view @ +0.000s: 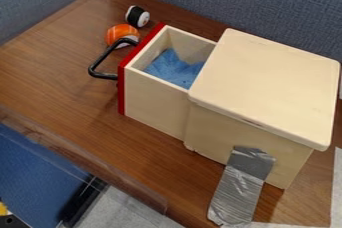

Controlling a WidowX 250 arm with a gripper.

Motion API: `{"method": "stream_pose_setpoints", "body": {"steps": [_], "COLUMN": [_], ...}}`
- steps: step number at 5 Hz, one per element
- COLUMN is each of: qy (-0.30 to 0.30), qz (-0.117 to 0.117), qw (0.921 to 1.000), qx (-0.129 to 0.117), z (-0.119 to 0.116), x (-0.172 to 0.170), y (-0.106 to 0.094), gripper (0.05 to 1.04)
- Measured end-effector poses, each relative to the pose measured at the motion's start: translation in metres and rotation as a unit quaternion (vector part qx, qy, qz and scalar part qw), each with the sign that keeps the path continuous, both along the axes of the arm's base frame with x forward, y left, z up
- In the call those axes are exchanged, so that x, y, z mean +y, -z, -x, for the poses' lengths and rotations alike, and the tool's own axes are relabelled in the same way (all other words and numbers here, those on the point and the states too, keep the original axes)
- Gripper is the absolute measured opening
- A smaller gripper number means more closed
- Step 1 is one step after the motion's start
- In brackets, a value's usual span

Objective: Put the red object in the drawer

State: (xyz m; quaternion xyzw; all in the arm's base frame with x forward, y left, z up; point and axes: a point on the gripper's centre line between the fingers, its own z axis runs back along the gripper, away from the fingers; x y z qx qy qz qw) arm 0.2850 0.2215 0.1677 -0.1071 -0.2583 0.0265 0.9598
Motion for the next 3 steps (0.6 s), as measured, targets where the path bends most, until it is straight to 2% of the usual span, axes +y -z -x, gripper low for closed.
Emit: {"method": "stream_pose_setpoints", "body": {"steps": [1, 2, 3], "qy": [0.050, 0.089, 0.115], "qz": [0.012, 0.015, 0.016], "qw": [0.9987, 0.9959, 0.9933], "qx": [-0.008, -0.003, 0.007], "z": [0.016, 0.022, 0.024], "x": [-0.034, -0.070, -0.105], "y": [-0.014, -0.015, -0.004], "gripper": [0.783, 0.783, 0.783]}}
